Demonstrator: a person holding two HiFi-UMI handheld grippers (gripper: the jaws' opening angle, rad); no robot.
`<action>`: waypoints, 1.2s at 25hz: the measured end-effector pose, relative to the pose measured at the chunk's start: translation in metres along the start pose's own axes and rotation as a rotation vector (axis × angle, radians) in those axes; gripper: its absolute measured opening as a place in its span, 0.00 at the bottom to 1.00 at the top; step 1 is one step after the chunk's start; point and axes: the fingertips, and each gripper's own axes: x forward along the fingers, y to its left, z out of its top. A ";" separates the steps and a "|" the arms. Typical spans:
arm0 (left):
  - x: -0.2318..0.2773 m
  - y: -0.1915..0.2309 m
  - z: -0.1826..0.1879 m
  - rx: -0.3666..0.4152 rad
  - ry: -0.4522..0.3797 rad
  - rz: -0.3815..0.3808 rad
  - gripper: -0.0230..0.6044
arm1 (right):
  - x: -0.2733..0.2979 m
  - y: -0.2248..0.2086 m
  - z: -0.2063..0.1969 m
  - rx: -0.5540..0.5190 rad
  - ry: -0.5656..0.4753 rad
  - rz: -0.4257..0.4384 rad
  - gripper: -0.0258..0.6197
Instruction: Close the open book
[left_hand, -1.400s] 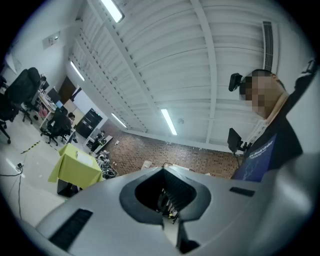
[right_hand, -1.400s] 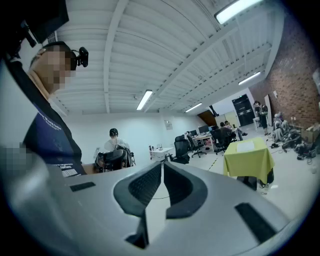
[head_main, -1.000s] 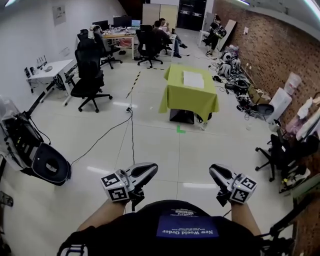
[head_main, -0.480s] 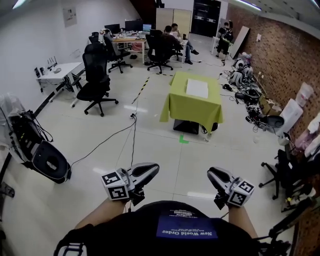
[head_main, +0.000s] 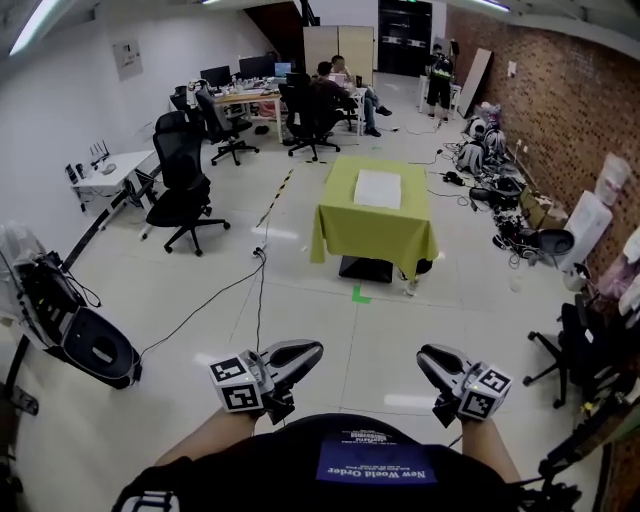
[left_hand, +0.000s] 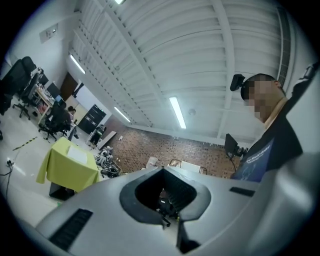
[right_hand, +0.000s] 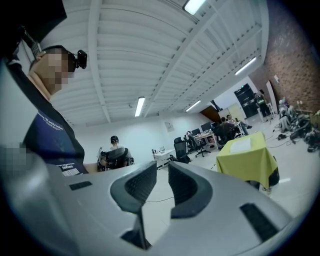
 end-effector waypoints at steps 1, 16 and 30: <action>0.008 0.005 0.000 -0.002 0.005 -0.004 0.04 | -0.002 -0.010 -0.001 0.009 -0.002 -0.010 0.11; 0.027 0.189 0.082 0.006 0.023 -0.087 0.04 | 0.152 -0.099 0.052 -0.042 -0.007 -0.101 0.11; 0.034 0.349 0.143 0.011 0.017 -0.028 0.04 | 0.282 -0.194 0.106 -0.127 -0.009 -0.153 0.02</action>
